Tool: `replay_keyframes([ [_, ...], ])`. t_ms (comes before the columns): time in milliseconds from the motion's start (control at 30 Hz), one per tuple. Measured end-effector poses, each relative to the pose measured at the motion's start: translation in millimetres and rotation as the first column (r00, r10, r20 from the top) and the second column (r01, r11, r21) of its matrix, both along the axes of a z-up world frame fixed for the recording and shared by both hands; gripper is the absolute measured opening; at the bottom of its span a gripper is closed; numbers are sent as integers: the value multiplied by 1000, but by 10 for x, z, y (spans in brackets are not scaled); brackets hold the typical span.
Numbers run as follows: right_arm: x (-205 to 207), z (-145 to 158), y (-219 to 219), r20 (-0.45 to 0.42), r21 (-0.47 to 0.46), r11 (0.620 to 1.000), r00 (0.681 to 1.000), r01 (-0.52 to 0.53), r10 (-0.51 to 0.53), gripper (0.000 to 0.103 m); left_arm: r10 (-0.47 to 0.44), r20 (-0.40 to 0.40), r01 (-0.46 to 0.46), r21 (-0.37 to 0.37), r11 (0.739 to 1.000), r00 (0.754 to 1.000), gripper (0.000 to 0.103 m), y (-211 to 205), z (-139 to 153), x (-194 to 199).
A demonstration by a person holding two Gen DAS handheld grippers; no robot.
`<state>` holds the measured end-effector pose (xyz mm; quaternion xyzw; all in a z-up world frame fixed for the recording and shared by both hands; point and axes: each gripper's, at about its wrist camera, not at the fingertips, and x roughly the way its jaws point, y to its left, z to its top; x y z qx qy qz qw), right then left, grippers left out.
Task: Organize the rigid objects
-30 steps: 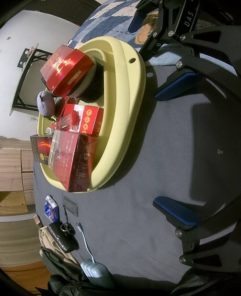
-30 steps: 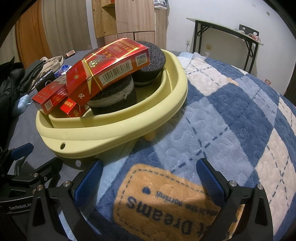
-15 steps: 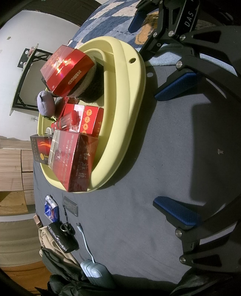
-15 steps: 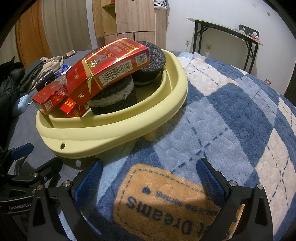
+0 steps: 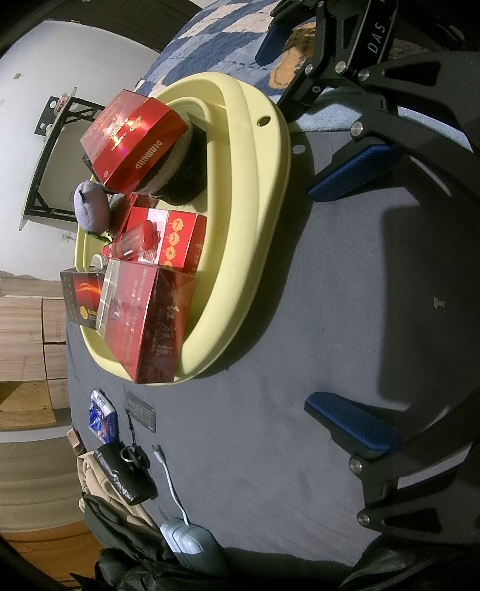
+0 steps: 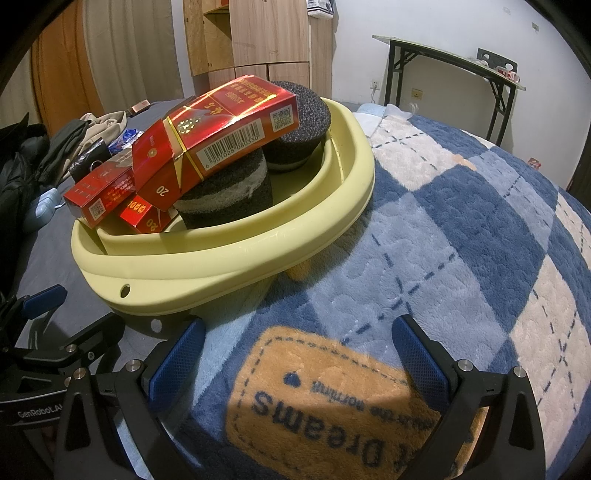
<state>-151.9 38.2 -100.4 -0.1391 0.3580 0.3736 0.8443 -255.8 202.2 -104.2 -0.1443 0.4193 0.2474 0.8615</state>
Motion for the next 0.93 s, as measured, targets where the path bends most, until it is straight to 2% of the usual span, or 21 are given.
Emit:
replay_keyframes([
  [933,0,0,0,0,0,1000,1000,0,0,103,0,3,0,4,1000,1000,103,-6,11,-13],
])
